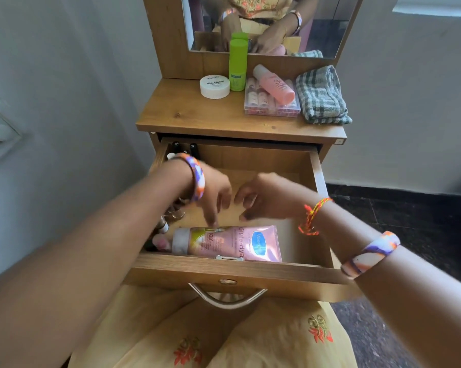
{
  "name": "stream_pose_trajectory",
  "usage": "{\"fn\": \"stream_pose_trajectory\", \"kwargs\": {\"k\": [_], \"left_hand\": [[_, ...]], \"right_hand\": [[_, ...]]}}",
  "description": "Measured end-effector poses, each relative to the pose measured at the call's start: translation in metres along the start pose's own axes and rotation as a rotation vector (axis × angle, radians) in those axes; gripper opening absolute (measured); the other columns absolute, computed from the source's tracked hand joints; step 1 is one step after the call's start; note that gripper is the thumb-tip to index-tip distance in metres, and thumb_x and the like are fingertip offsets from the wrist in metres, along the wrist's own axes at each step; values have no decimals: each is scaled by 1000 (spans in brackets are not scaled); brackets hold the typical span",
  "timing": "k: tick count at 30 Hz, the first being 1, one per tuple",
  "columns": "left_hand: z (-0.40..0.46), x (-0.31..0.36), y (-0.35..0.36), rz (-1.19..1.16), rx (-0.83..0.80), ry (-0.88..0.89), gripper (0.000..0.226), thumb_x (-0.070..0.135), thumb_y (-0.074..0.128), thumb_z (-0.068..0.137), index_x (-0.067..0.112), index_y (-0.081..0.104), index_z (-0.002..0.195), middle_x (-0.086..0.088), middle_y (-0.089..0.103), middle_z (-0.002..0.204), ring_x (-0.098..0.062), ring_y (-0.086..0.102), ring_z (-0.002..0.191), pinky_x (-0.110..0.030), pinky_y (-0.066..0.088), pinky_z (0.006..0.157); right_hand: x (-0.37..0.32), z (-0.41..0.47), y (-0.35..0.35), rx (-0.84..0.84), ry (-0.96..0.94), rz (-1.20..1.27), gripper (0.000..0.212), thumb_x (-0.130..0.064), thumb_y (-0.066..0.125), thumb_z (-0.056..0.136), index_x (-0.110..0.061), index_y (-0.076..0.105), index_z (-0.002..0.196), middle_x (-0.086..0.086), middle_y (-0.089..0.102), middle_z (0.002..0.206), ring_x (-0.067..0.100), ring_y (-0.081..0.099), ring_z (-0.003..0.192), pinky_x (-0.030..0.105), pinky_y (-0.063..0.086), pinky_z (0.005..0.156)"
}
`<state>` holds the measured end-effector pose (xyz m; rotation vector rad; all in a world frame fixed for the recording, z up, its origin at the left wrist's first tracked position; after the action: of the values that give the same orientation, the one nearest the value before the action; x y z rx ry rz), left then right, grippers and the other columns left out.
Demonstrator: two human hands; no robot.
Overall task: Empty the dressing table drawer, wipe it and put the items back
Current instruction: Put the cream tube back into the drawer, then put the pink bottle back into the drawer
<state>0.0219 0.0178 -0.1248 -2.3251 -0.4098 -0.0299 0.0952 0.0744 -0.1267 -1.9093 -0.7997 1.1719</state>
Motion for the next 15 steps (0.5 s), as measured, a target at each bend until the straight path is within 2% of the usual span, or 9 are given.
{"fn": "stream_pose_trajectory", "kwargs": {"k": [2, 4, 5, 7, 9, 10, 12, 15], "left_hand": [[-9, -1, -28, -113, 136, 65, 42, 17, 73, 79, 8, 60, 118, -4, 67, 107, -17, 62, 94, -23, 50, 82], [-19, -5, -57, -248, 299, 95, 35, 13, 70, 81, 8, 62, 115, -6, 68, 103, -23, 64, 96, -32, 52, 90], [-22, -6, -70, -330, 369, 107, 33, 11, 68, 83, 8, 62, 115, -7, 68, 105, -25, 65, 98, -37, 52, 93], [-22, -8, -94, -468, 502, 123, 32, 8, 63, 86, 6, 59, 118, -7, 65, 105, -24, 63, 100, -36, 51, 91], [-15, -9, -115, -545, 645, 114, 35, 7, 61, 87, 4, 56, 121, -4, 61, 105, -24, 62, 101, -33, 52, 89], [-10, -9, -123, -581, 704, 101, 36, 6, 60, 87, 3, 55, 122, -5, 59, 104, -24, 61, 98, -35, 52, 89], [2, -9, -136, -660, 790, 74, 32, 4, 58, 88, 2, 56, 120, -6, 56, 102, -23, 58, 94, -39, 52, 93], [11, -7, -148, -710, 876, 17, 14, 4, 57, 87, 7, 65, 98, -7, 55, 97, -22, 55, 95, -37, 51, 95]], "right_hand": [[4, 2, -28, 135, 7, 12, 23, -17, 73, 75, -20, 73, 97, 4, 73, 93, 10, 61, 78, 10, 42, 60], [7, 5, -60, 301, -3, 35, 16, -15, 72, 75, -19, 75, 90, 4, 71, 84, 7, 56, 72, 2, 36, 51], [11, 6, -77, 410, 7, 52, 14, -14, 71, 76, -18, 74, 89, 3, 68, 79, 7, 55, 71, 2, 36, 51], [22, 9, -110, 669, 63, 136, 18, -11, 65, 79, -15, 72, 95, 0, 63, 77, 9, 54, 72, 3, 37, 53], [33, 12, -134, 872, 121, 212, 27, -8, 58, 81, -13, 67, 106, 3, 64, 87, 14, 57, 79, 15, 47, 68], [38, 16, -142, 919, 146, 210, 32, -8, 56, 81, -13, 63, 111, 6, 64, 97, 19, 58, 89, 25, 48, 80], [45, 28, -152, 903, 212, 153, 39, -12, 55, 84, -12, 56, 122, 13, 59, 119, 29, 52, 113, 33, 41, 94], [51, 49, -159, 761, 272, 22, 39, -26, 51, 91, -9, 52, 126, 20, 54, 128, 35, 47, 122, 37, 39, 98]]}}
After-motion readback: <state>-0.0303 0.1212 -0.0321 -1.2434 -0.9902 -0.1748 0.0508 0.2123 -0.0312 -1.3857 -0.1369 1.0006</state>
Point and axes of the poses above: each hand's wrist, its own z-axis towards the middle knuckle, its own y-axis out of the palm, x = y × z, the point moved 6 cm from there along z, towards the middle knuckle
